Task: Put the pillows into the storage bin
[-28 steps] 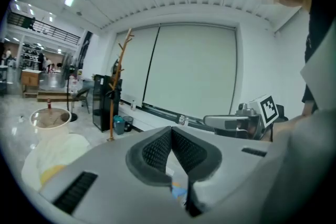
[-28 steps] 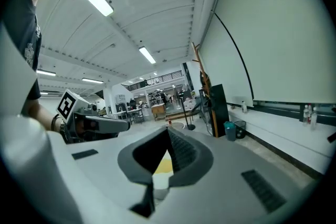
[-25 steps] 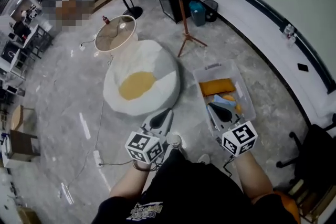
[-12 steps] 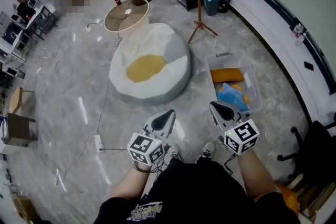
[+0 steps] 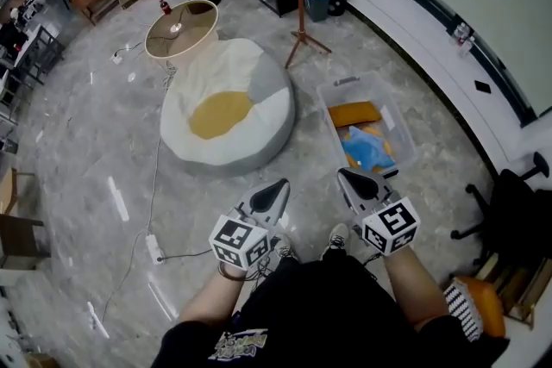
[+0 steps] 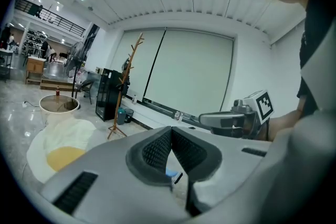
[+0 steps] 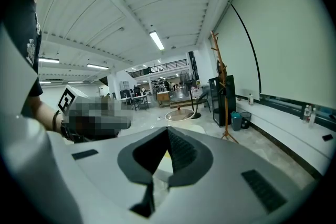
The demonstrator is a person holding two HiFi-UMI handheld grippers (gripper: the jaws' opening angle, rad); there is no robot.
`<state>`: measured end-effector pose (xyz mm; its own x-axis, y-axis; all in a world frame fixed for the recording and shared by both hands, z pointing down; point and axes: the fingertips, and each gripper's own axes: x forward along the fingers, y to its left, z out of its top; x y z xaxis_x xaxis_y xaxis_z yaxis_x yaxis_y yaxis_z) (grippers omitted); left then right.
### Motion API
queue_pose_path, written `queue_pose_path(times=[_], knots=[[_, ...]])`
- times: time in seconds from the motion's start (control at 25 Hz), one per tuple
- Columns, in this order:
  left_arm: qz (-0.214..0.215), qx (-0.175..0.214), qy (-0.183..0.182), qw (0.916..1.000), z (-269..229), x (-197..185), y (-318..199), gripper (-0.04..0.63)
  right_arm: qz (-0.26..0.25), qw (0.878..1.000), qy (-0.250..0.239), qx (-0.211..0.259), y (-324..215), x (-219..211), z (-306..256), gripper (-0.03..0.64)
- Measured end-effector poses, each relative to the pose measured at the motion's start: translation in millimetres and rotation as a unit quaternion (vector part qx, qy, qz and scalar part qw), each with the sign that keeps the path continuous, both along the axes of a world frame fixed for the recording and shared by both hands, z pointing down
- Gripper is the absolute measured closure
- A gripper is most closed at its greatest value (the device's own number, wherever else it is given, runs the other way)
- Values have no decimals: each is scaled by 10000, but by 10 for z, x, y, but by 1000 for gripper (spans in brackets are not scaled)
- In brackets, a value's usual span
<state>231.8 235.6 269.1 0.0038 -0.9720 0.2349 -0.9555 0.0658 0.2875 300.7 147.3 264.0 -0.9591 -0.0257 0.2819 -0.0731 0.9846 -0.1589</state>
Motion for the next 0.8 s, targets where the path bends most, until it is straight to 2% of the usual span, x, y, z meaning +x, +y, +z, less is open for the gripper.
queue_pose_path(times=[0.32, 0.8], knots=[[150, -44, 22, 9999, 6, 37, 177, 591, 131, 9999, 5, -40, 180, 38, 21, 614], [306, -23, -85, 9995, -92, 176, 168, 591, 261, 9996, -93, -88, 177, 168, -22, 614]])
